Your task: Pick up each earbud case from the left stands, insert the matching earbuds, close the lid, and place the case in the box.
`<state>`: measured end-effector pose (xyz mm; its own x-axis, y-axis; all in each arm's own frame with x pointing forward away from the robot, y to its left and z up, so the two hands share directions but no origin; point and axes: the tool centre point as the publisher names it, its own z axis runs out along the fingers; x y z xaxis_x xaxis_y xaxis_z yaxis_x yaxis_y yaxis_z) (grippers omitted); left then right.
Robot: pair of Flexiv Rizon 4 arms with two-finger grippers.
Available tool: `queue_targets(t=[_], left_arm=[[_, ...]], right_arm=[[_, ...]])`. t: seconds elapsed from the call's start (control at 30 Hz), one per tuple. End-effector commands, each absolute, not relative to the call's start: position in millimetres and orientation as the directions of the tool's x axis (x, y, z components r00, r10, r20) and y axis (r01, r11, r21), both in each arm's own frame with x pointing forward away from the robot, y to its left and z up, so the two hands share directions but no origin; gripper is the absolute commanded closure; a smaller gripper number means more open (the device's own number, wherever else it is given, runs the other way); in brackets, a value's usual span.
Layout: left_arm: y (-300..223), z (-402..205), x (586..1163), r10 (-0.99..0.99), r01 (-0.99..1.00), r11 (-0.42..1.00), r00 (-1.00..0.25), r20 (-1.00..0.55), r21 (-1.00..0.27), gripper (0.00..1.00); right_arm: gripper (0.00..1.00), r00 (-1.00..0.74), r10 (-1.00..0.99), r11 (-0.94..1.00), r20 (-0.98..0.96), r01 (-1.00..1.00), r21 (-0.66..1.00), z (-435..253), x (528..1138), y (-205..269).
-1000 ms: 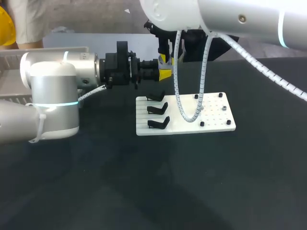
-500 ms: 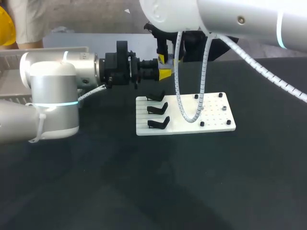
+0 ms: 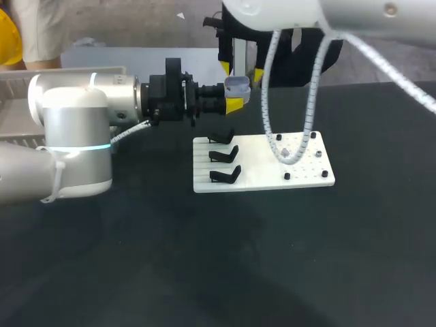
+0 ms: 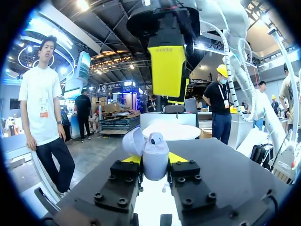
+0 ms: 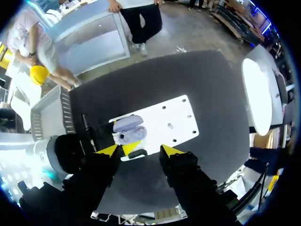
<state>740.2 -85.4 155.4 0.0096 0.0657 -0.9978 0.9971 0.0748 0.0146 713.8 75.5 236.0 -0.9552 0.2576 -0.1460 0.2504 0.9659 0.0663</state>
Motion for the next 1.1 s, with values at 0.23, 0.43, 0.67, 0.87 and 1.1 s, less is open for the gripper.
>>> queue_targets(t=[0.23,0.43,0.67,0.87,1.1], left_arm=[[-85.7,154.6,738.1,0.062,0.996,0.082,0.014,-0.998,0.019,1.00],[-85.7,154.6,738.1,0.062,0.996,0.082,0.014,-0.998,0.019,1.00],[-85.7,154.6,738.1,0.062,0.996,0.082,0.014,-0.998,0.019,1.00],[-85.7,154.6,738.1,0.062,0.996,0.082,0.014,-0.998,0.019,1.00],[-85.7,154.6,738.1,0.062,0.996,0.082,0.014,-0.998,0.019,1.00]], right_arm=[[0.00,-0.951,0.128,0.984,-0.283,0.087,0.155,232.2,661.3,25.2],[0.00,-0.958,0.077,0.995,-0.278,0.055,0.083,233.8,653.2,17.1],[0.00,-0.958,0.077,0.995,-0.278,0.055,0.083,233.8,653.2,17.1],[0.00,-0.958,0.077,0.995,-0.278,0.055,0.083,233.8,653.2,17.1],[0.00,-0.939,0.227,0.963,-0.258,0.178,0.201,191.4,657.9,-4.7]])
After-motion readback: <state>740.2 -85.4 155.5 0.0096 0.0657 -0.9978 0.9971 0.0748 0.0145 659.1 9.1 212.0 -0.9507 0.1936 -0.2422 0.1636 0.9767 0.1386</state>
